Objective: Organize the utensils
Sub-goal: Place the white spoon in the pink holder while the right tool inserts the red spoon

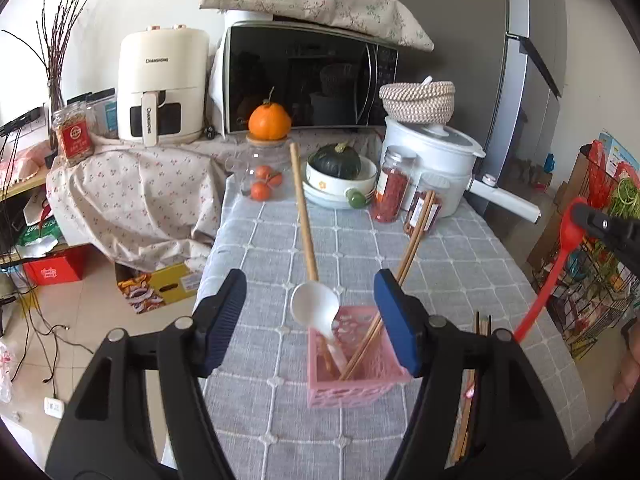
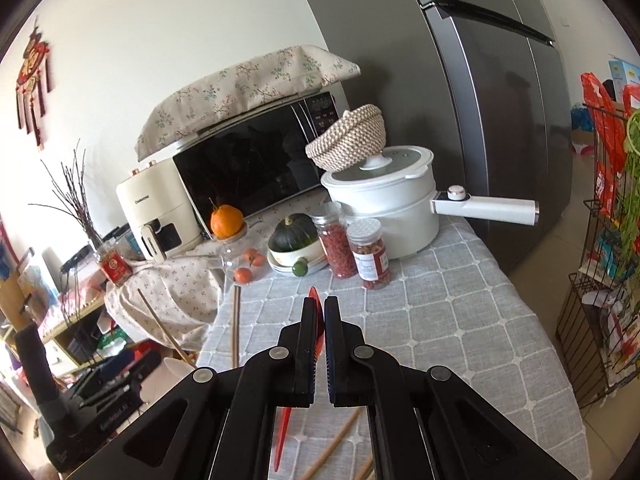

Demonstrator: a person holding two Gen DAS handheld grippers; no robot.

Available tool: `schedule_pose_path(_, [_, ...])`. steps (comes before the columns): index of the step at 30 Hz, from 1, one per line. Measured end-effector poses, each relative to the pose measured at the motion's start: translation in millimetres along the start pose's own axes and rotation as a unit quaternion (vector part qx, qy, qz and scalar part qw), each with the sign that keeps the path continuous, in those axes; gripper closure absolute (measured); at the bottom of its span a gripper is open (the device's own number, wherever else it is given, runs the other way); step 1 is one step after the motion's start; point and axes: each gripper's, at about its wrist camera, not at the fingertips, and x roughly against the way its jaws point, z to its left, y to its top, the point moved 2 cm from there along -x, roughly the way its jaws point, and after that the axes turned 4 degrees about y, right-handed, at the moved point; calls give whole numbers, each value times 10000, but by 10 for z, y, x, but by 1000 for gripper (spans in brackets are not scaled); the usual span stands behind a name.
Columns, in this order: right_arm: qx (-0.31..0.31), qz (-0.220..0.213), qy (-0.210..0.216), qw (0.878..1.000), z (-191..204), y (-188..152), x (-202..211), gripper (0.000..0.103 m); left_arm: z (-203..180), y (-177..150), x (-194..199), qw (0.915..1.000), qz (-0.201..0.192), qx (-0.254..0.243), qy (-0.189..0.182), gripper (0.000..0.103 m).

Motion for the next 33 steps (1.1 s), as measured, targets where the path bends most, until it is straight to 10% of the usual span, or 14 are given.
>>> schedule_pose_path(16, [371,-971,144,9945,709,-58,-135,99,274,-456,-81,9897,1415,-194,16,20])
schedule_pose_path(33, [274,26,509,9983,851,-450,-815,95,223,-503,-117,9877,1535,-291,-11,20])
